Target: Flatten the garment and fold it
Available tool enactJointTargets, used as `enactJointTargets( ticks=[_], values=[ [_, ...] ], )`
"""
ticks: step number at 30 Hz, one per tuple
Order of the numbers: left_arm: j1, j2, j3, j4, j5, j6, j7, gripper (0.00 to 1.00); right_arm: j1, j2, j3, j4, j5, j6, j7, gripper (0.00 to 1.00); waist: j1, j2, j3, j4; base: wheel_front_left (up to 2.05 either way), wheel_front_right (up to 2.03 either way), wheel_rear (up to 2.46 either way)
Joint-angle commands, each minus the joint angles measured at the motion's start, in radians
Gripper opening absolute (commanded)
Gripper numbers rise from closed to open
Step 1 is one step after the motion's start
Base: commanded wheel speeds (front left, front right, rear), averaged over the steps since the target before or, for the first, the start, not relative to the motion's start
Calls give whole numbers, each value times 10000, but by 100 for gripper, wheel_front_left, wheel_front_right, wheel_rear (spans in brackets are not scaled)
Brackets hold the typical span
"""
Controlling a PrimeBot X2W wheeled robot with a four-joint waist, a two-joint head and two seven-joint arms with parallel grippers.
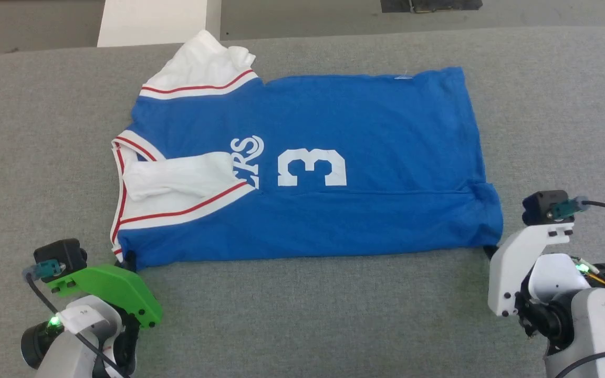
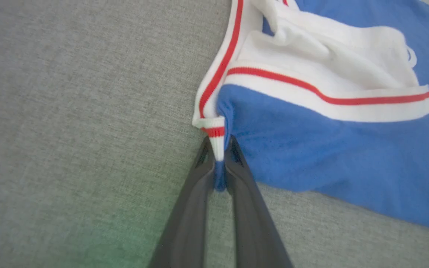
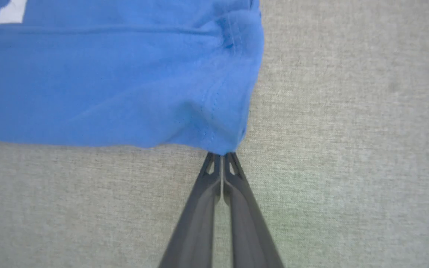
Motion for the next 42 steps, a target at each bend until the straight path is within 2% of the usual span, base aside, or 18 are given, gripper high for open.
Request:
enactJointTargets(
  ticks=[1,7,10,17,20,24,32,33,34,35,36,37,42],
  values=[
    [-184,-26,20,63,41,-74,-162,0,-37,16,14,-123,78,-15,-274,0,0,0,-112,13,0,0,0],
    [19,108,134,138,228,-185,-910,0,385,17,-139,-411,420,-15,-1500,0,0,0,-719,57,0,0,0],
    [789,424,233,-304,356,-24,-981,0,1212,17,-305,-1012,713,-15,-1760,0,0,0,-1218,64,0,0,0],
    [2362,930,160,-1548,325,499,158,0,2823,18,-548,-2202,822,-15,-565,0,0,0,-1410,107,0,0,0],
    [2778,1009,2,-1890,293,563,532,0,3449,18,-650,-2376,1000,-15,52,0,0,0,-1336,164,0,0,0],
    [2934,935,-225,-1852,274,494,638,0,3892,18,-774,-2171,1228,-15,234,0,0,0,-1154,174,0,0,0],
    [2635,657,-464,-1064,247,171,225,0,3708,18,-479,-931,1619,-15,-914,0,0,0,-1033,77,0,0,0],
    [2620,618,-439,-990,246,130,53,38,3679,18,-506,-846,1640,-15,-1124,0,0,0,-1072,70,0,0,0],
    [2623,572,-410,-924,207,93,-59,100,3668,18,-535,-782,1655,-15,-1256,0,0,0,-1109,67,0,0,0],
    [2632,529,-377,-857,162,59,-159,100,3673,18,-543,-758,1696,-15,-1370,2,0,0,-1157,63,0,0,0],
    [2635,502,-342,-794,142,22,-294,100,3681,18,-548,-792,1748,-15,-1551,53,0,0,-1206,59,0,0,0],
    [2625,484,-295,-748,127,-1,-426,100,3692,18,-542,-879,1767,-15,-1765,100,0,0,-1260,51,0,0,0],
    [2501,636,-148,-985,187,-271,-992,100,3739,18,-498,-1438,1838,-15,-2839,100,0,0,-1385,-19,0,0,0]
  ],
)
